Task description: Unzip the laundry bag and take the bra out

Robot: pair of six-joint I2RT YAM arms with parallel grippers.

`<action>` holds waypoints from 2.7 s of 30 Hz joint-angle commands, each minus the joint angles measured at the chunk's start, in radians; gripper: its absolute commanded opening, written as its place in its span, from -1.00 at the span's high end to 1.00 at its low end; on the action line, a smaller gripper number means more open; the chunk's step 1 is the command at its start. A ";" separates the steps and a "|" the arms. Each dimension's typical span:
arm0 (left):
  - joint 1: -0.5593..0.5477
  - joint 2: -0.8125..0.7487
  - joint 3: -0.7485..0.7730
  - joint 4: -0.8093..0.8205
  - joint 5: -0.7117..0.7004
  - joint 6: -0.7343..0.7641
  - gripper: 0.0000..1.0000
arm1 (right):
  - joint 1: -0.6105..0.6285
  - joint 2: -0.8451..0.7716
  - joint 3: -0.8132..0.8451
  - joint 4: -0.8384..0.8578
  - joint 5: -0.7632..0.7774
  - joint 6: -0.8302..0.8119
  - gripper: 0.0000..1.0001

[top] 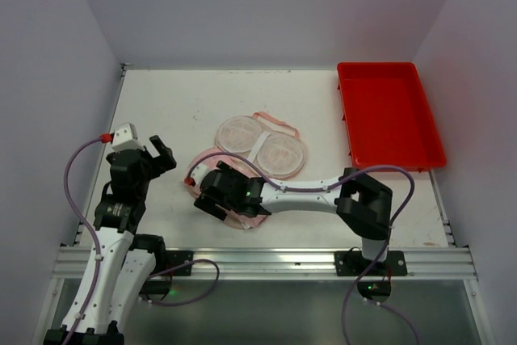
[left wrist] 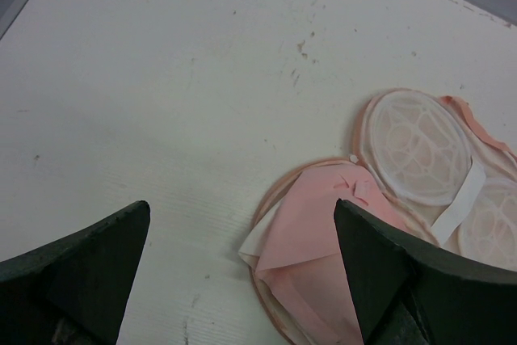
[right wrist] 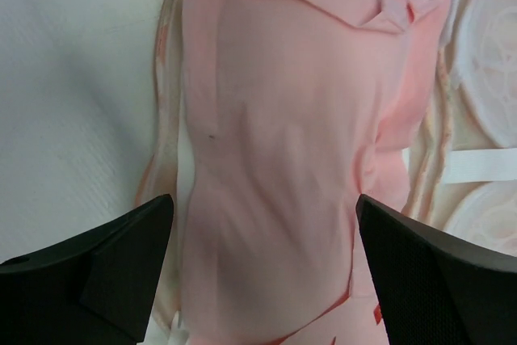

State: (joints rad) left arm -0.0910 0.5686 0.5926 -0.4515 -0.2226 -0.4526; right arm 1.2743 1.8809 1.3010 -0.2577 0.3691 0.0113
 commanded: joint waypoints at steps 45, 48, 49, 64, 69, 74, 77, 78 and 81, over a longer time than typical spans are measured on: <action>0.030 0.007 0.012 0.008 -0.007 -0.005 -1.00 | -0.197 -0.370 0.027 0.017 -0.161 -0.099 1.00; 0.031 0.007 0.012 0.008 -0.006 -0.005 -1.00 | -0.274 -0.460 0.027 0.000 -0.092 -0.146 1.00; 0.031 0.007 0.010 0.008 -0.006 -0.005 -1.00 | -0.303 -0.480 0.026 -0.011 -0.081 -0.157 1.00; 0.031 0.013 0.009 0.011 0.012 0.005 -1.00 | -1.006 -0.603 0.084 0.061 -0.081 -0.390 1.00; 0.031 0.024 0.009 0.008 0.025 0.006 -1.00 | -1.145 -0.487 0.090 0.193 -0.026 -0.376 1.00; 0.030 0.013 0.007 0.007 0.032 0.008 -1.00 | -1.193 -0.353 0.038 0.382 0.074 -0.341 1.00; 0.025 0.013 0.006 0.002 0.032 0.008 -1.00 | -1.221 -0.272 0.067 0.411 0.077 -0.333 1.00; 0.020 0.013 0.007 0.002 0.032 0.008 -1.00 | -1.224 -0.241 0.078 0.420 0.079 -0.347 1.00; 0.014 0.013 0.006 0.002 0.032 0.006 -1.00 | -1.233 -0.204 0.144 0.460 0.068 -0.375 1.00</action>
State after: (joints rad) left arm -0.0731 0.5880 0.5926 -0.4522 -0.1955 -0.4522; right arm 0.0528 1.6756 1.3514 0.0677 0.4103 -0.3393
